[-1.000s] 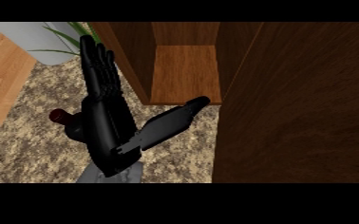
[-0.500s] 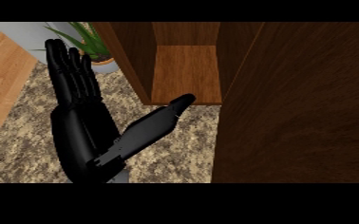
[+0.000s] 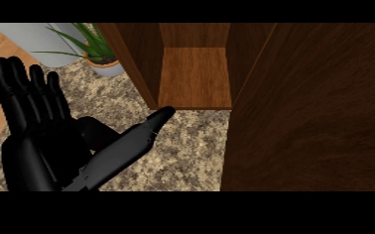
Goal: Pick up the wine, place it into the cabinet and close the cabinet
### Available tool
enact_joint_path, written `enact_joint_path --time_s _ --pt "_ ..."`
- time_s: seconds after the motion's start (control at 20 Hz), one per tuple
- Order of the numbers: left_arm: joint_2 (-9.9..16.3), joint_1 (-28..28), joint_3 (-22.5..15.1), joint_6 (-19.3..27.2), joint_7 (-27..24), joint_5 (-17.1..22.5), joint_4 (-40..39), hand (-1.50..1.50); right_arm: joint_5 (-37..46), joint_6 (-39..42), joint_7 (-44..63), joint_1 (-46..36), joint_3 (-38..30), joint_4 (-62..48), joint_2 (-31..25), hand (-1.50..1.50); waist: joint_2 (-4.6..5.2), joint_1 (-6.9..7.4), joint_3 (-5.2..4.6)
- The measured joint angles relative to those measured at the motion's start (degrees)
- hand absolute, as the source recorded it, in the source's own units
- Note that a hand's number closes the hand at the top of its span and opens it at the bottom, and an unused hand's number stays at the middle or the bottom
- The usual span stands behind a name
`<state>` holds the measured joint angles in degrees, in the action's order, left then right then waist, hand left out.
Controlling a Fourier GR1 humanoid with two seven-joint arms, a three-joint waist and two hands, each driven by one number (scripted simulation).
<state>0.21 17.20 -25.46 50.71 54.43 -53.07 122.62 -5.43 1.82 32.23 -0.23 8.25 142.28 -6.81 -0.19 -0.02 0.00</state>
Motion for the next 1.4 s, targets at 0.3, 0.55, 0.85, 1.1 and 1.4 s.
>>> enact_joint_path --time_s 0.3,0.55,0.85,1.1,1.4 --pt "0.27 -5.86 0.46 -1.67 0.41 -1.43 5.38 -1.50 0.18 0.96 -0.13 0.25 -1.62 0.12 -0.19 -1.50 0.04 -0.01 0.01" --pt "2.15 -10.58 2.45 -1.16 -1.53 3.58 7.60 -1.50 0.13 1.87 -0.58 0.43 -2.01 0.28 0.00 -1.50 0.10 -0.14 -0.01" --pt "5.57 -16.21 4.63 1.51 -7.65 14.55 7.48 -1.50 0.10 2.19 0.11 0.76 -1.63 0.70 0.31 -1.50 0.12 -0.31 -0.07" --pt "7.33 -19.16 5.84 4.05 -14.91 24.61 4.52 -1.50 0.17 2.03 1.19 0.08 -1.59 0.79 0.54 -1.50 0.13 -0.35 -0.10" --pt "7.53 -21.73 7.84 5.58 -27.63 38.17 -1.11 -1.50 0.71 1.23 2.99 -1.91 -0.60 0.76 0.81 -1.50 0.13 -0.29 -0.13"
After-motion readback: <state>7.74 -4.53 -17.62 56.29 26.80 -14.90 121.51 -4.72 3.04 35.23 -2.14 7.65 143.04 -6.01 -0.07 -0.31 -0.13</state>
